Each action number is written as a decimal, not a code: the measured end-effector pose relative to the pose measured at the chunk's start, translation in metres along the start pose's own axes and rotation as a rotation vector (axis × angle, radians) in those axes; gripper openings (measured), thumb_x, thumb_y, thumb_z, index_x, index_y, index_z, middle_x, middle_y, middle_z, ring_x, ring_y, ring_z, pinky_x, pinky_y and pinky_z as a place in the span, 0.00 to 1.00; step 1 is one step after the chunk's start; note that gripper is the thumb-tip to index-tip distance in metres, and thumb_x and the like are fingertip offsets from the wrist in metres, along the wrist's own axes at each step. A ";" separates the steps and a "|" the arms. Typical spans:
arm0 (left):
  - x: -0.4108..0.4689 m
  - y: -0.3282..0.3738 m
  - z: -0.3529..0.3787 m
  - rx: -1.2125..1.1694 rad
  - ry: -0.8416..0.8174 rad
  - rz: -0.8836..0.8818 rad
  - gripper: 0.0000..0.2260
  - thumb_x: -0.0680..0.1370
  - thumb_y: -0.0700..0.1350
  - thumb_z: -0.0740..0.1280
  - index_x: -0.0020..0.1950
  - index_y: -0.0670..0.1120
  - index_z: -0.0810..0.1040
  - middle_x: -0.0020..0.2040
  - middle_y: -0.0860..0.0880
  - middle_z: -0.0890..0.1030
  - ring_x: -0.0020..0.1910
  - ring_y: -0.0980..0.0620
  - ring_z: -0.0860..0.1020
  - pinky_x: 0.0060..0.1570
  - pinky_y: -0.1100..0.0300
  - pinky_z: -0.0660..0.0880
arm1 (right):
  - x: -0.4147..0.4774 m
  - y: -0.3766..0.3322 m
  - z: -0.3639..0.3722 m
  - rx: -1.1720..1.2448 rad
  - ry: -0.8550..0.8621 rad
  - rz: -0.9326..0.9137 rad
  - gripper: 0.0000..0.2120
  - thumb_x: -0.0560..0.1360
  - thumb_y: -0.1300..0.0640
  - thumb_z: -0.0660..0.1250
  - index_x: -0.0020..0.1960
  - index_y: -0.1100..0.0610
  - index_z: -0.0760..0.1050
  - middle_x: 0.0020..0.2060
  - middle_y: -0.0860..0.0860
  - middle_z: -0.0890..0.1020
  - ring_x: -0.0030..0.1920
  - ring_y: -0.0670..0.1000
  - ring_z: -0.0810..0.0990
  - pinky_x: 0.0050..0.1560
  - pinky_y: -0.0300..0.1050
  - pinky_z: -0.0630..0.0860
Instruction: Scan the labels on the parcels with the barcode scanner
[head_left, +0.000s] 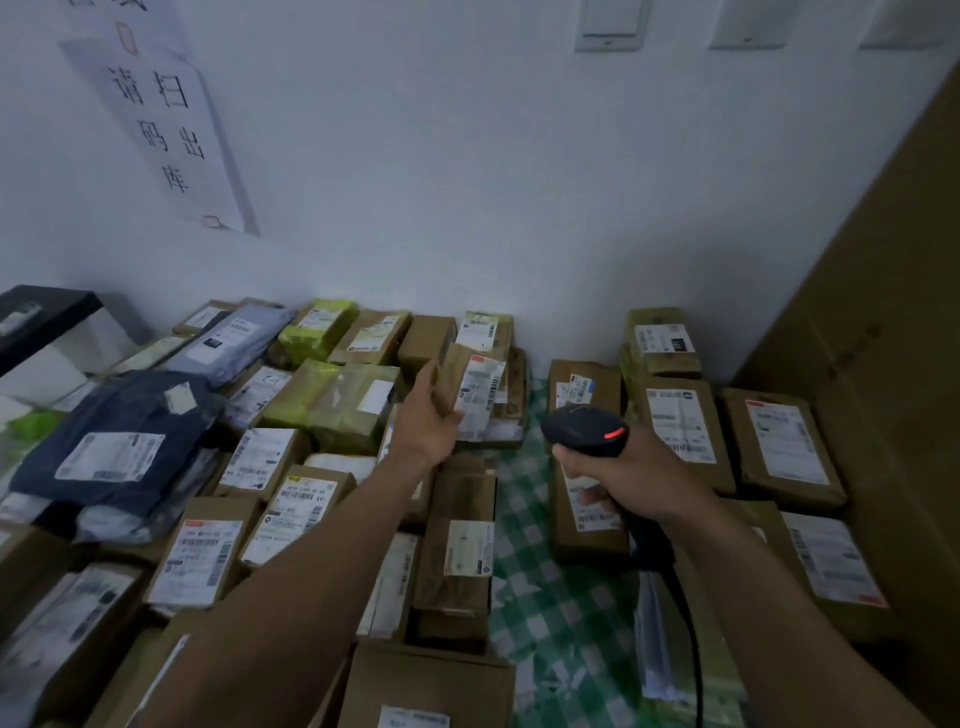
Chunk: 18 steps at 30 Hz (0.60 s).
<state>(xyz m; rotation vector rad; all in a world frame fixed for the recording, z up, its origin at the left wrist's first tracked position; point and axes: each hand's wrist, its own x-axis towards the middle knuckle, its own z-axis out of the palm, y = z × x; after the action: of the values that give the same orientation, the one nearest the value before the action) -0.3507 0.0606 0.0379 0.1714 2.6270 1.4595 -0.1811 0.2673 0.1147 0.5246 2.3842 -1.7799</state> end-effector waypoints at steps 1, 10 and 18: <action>0.010 -0.001 0.006 0.018 -0.022 0.001 0.33 0.78 0.40 0.74 0.80 0.50 0.63 0.66 0.48 0.79 0.66 0.47 0.76 0.66 0.47 0.76 | 0.009 0.000 -0.001 -0.002 -0.003 0.005 0.19 0.76 0.47 0.76 0.65 0.44 0.78 0.45 0.45 0.88 0.41 0.50 0.88 0.48 0.50 0.84; 0.084 -0.034 0.058 0.426 -0.263 0.064 0.24 0.77 0.44 0.74 0.72 0.49 0.73 0.67 0.46 0.78 0.66 0.44 0.77 0.67 0.49 0.75 | 0.073 0.020 -0.002 0.013 -0.026 0.123 0.17 0.75 0.49 0.77 0.61 0.43 0.77 0.45 0.49 0.87 0.39 0.52 0.87 0.40 0.45 0.80; 0.109 -0.065 0.095 0.656 -0.320 0.040 0.17 0.80 0.39 0.68 0.69 0.45 0.75 0.67 0.43 0.77 0.63 0.44 0.78 0.61 0.52 0.75 | 0.096 0.034 -0.009 0.015 -0.034 0.182 0.17 0.75 0.48 0.77 0.62 0.42 0.77 0.47 0.48 0.87 0.38 0.48 0.86 0.40 0.44 0.80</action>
<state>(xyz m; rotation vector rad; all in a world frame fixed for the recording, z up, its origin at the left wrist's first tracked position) -0.4438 0.1239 -0.0737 0.4744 2.7196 0.4688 -0.2582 0.3038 0.0574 0.6836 2.2229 -1.7159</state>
